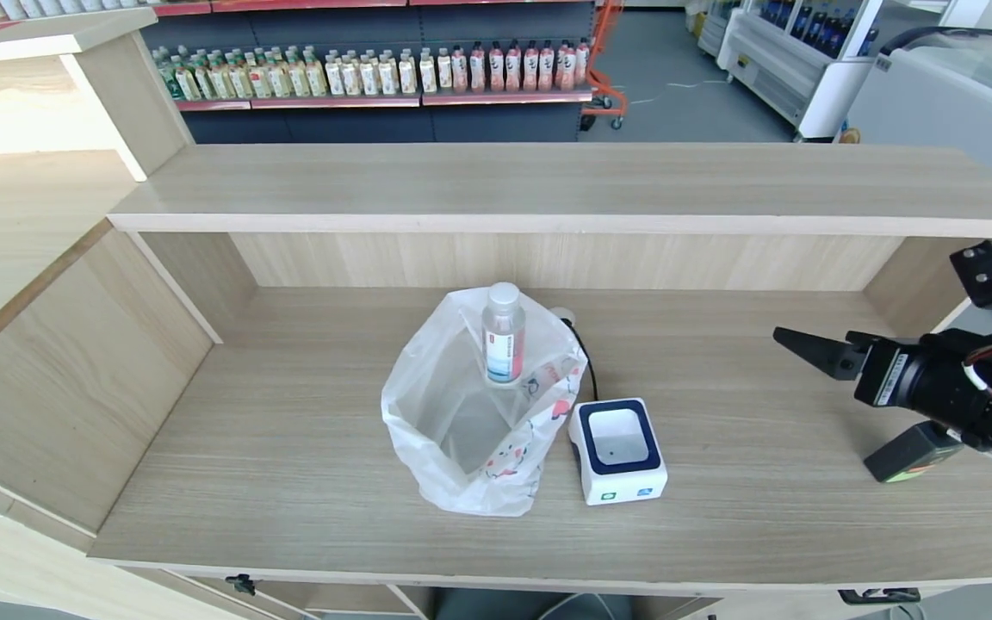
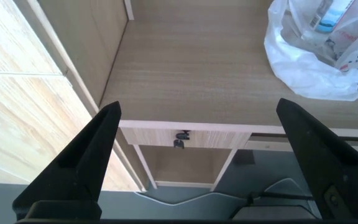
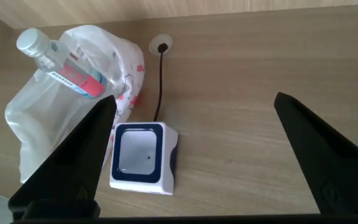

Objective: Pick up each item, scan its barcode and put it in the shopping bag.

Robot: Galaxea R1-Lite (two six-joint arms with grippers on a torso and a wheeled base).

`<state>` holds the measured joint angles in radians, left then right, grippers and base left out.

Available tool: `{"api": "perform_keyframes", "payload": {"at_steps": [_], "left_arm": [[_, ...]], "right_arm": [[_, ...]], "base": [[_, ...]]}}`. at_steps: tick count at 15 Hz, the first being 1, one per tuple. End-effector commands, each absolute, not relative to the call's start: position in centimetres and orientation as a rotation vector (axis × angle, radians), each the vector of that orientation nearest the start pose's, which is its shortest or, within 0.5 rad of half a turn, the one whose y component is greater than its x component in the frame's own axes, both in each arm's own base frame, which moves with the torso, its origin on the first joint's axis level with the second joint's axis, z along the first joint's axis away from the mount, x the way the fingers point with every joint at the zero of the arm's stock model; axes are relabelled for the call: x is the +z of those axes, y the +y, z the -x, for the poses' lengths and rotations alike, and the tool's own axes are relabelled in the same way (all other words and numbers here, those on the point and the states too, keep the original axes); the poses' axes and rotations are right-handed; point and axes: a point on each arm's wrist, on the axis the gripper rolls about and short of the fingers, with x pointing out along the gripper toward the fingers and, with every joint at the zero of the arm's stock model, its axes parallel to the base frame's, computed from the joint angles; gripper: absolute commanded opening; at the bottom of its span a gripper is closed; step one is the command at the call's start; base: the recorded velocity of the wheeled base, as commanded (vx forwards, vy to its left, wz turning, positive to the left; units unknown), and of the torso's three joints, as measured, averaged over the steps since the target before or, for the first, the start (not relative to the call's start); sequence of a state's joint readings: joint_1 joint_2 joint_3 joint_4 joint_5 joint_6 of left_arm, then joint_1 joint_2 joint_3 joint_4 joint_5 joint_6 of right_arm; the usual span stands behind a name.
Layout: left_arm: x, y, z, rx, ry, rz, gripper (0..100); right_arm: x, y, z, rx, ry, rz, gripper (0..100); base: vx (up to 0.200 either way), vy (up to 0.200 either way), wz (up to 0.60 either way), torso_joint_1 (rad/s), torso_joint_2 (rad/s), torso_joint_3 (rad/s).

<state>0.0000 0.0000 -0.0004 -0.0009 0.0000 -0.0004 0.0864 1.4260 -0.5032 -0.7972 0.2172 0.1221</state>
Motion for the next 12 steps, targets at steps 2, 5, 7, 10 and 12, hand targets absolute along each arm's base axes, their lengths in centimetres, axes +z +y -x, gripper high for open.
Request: {"api": "perform_keyframes", "payload": {"at_steps": [2, 5, 7, 10, 12], "left_arm": [[7.6, 0.0, 2.3, 0.0, 0.0, 0.002, 100], [7.6, 0.0, 2.3, -0.002, 0.002, 0.002, 100], [7.6, 0.0, 2.3, 0.0, 0.0, 0.0, 100], [7.6, 0.0, 2.3, 0.0, 0.002, 0.002, 100], [7.6, 0.0, 2.3, -0.002, 0.0, 0.002, 100]], "right_arm": [[19.3, 2.1, -20.7, 0.288, 0.122, -0.128, 100], [19.4, 1.9, -20.7, 0.28, 0.12, -0.127, 100], [19.0, 1.9, -20.3, 0.282, 0.129, -0.108, 100], [18.2, 1.8, -19.2, 0.284, 0.151, -0.085, 100], [17.6, 1.7, -18.4, 0.283, 0.163, -0.054, 100]], "base": [[0.0, -0.2, 0.0, -0.002, 0.0, 0.002], [0.0, -0.2, 0.0, 0.002, 0.0, 0.004], [0.0, -0.2, 0.0, 0.0, 0.0, 0.002], [0.0, -0.2, 0.0, 0.004, 0.0, 0.004], [0.0, -0.2, 0.0, 0.0, 0.0, 0.0]]}}
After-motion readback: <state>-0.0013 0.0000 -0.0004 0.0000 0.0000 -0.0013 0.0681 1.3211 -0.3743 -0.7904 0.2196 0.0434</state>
